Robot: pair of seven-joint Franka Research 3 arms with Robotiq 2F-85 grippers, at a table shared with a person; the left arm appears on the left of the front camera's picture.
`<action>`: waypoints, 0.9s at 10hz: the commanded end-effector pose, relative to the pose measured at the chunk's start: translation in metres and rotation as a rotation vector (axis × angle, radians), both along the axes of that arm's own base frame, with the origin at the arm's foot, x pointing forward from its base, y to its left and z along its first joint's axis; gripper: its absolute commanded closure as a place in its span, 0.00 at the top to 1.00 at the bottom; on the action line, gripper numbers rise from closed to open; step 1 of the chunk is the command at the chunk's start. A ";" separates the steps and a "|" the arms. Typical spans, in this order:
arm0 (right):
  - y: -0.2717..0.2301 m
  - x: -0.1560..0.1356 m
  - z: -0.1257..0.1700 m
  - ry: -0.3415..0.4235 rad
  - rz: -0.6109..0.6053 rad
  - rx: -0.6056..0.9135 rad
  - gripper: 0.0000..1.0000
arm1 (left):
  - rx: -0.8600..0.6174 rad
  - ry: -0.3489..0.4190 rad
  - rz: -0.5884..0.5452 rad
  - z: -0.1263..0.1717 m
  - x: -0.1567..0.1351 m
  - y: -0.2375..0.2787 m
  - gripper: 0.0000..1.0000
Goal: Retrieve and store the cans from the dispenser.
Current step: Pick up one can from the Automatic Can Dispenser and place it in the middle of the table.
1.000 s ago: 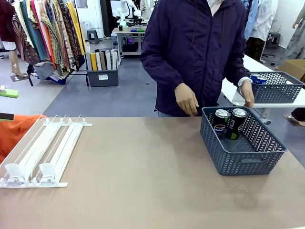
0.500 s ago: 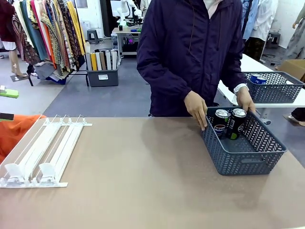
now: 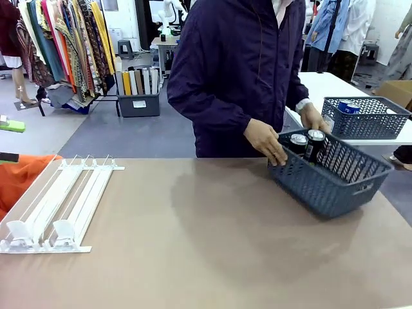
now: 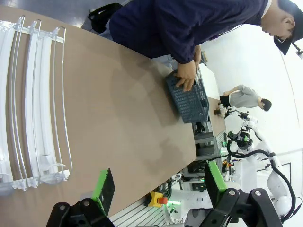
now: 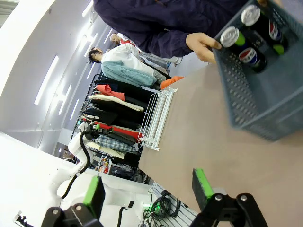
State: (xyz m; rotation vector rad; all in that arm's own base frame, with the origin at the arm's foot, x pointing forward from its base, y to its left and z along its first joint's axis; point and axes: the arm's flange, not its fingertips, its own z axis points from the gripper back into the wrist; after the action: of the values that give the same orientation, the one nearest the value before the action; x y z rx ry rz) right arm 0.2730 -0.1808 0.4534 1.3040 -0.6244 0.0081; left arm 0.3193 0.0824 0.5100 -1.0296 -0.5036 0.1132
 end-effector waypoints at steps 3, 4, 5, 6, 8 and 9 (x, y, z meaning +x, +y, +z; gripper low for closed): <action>0.000 0.004 0.004 -0.035 -0.010 0.015 1.00 | -0.013 -0.010 -0.003 0.002 0.001 0.000 1.00; 0.000 0.004 0.004 -0.035 -0.010 0.015 1.00 | -0.013 -0.010 -0.003 0.002 0.001 0.000 1.00; 0.000 0.004 0.004 -0.035 -0.010 0.015 1.00 | -0.013 -0.010 -0.003 0.002 0.001 0.000 1.00; 0.000 0.004 0.004 -0.035 -0.010 0.015 1.00 | -0.013 -0.010 -0.003 0.002 0.001 0.000 1.00; 0.000 0.004 0.004 -0.035 -0.010 0.015 1.00 | -0.013 -0.010 -0.003 0.002 0.001 0.000 1.00; 0.000 0.004 0.004 -0.035 -0.010 0.015 1.00 | -0.013 -0.010 -0.003 0.002 0.001 0.000 1.00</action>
State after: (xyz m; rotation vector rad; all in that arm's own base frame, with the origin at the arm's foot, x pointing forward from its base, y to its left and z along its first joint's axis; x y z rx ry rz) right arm 0.2730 -0.1808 0.4534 1.3040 -0.6244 0.0081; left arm 0.3193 0.0824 0.5100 -1.0296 -0.5036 0.1132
